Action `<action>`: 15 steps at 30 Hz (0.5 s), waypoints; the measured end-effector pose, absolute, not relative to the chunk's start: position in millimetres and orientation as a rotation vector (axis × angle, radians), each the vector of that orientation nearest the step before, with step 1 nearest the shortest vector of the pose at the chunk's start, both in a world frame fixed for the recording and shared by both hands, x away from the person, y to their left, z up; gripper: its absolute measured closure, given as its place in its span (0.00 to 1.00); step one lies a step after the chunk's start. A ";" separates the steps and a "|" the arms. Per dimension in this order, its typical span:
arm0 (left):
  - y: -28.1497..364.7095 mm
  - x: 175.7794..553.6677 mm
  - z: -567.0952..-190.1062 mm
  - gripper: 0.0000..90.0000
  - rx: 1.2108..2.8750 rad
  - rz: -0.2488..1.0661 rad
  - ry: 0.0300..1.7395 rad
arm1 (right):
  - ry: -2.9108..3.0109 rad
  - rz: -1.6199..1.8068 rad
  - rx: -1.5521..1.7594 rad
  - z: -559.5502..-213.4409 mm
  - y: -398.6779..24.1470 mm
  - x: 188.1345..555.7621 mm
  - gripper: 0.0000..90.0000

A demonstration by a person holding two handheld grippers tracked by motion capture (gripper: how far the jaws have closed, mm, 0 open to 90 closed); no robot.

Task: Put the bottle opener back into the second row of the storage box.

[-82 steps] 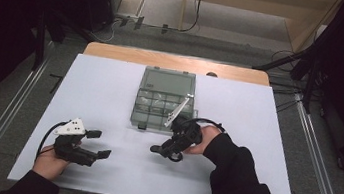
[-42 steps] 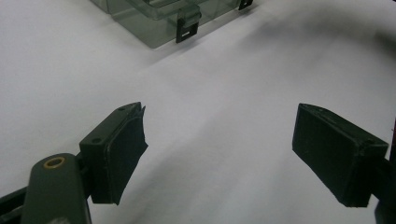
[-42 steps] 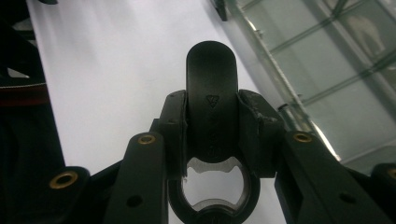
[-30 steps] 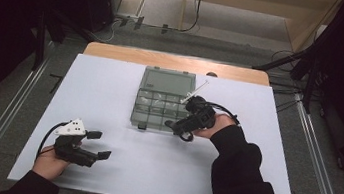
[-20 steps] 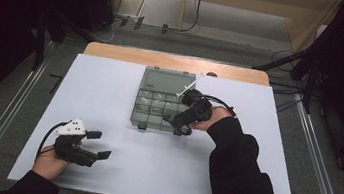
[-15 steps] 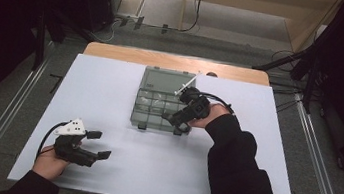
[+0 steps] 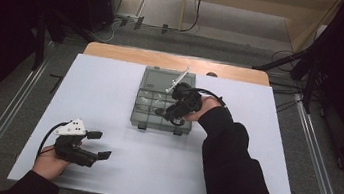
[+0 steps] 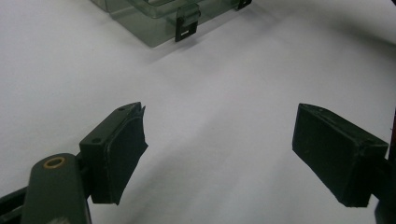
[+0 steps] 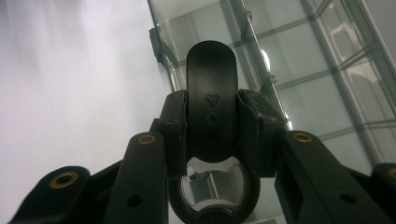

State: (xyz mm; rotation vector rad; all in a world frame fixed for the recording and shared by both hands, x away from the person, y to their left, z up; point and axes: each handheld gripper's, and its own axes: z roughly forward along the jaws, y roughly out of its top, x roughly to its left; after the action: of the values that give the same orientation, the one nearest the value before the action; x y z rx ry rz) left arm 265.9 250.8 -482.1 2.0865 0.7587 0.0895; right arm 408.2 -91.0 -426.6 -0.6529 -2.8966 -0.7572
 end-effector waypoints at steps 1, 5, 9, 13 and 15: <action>250.8 265.9 -482.1 0.19 2.087 0.089 0.759 | -2.897 -0.757 -0.653 -426.6 -91.0 408.2 0.73; 251.1 266.0 -482.3 0.19 2.082 0.092 0.757 | -2.925 -0.759 -0.586 -429.1 -88.0 411.1 0.73; 251.0 265.8 -482.3 0.19 2.085 0.085 0.753 | -2.953 -0.765 -0.528 -432.2 -83.4 413.7 0.73; 250.7 265.5 -482.2 0.19 2.079 0.081 0.751 | -2.968 -0.770 -0.491 -435.4 -77.8 415.5 0.73; 250.8 265.3 -481.9 0.19 2.076 0.080 0.752 | -2.966 -0.770 -0.492 -436.2 -77.1 415.1 0.73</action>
State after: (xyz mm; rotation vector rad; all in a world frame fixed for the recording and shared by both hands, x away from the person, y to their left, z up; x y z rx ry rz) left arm 265.3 250.8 -481.9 2.0761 0.7525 0.0801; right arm 415.1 -77.1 -436.2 -0.4920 -2.9658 -0.7698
